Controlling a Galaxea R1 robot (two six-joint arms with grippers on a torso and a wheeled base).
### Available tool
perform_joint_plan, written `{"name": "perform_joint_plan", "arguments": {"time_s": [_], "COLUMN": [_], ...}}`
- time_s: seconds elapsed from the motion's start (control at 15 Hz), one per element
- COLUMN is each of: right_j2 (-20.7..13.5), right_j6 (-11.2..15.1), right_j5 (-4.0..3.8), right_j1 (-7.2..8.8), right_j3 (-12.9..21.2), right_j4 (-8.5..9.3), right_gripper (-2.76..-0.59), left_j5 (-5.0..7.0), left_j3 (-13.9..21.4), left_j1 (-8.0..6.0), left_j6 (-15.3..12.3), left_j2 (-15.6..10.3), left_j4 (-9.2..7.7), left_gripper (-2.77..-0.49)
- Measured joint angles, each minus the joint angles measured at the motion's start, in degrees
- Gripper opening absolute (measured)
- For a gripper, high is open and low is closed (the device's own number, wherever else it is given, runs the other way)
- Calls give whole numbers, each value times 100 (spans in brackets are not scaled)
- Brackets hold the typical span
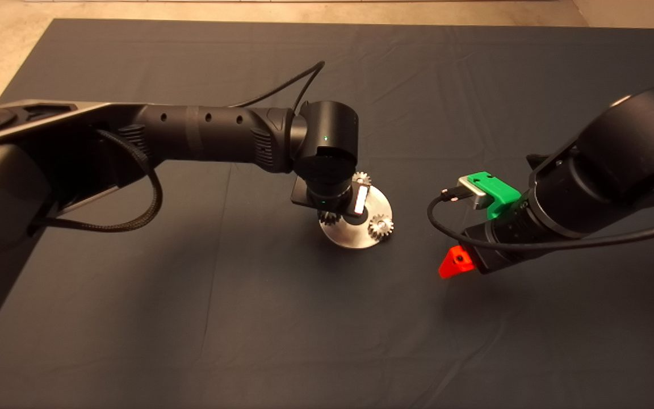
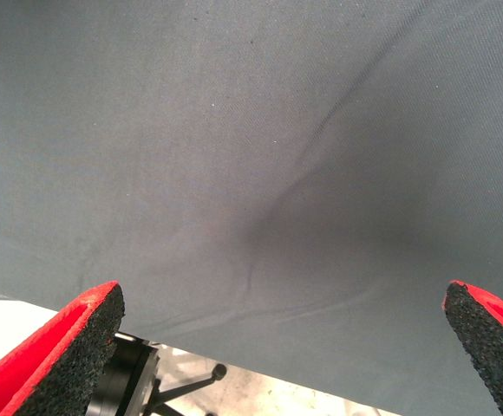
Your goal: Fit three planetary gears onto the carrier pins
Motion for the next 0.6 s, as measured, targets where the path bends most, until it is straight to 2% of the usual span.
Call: {"name": "perform_joint_plan", "arguments": {"time_s": [0.27, 0.6], "right_j2": [-2, -2], "right_j6": [1, 1], "right_j5": [-2, 0], "right_j1": [0, 0], "right_j3": [0, 0], "right_j4": [0, 0], "right_gripper": [-61, -61], "left_j5": [13, 13], "left_j3": [-2, -2], "left_j1": [90, 96], "left_j6": [0, 1], "left_j2": [-2, -7], "left_j4": [58, 63], "left_gripper": [-244, -244]}}
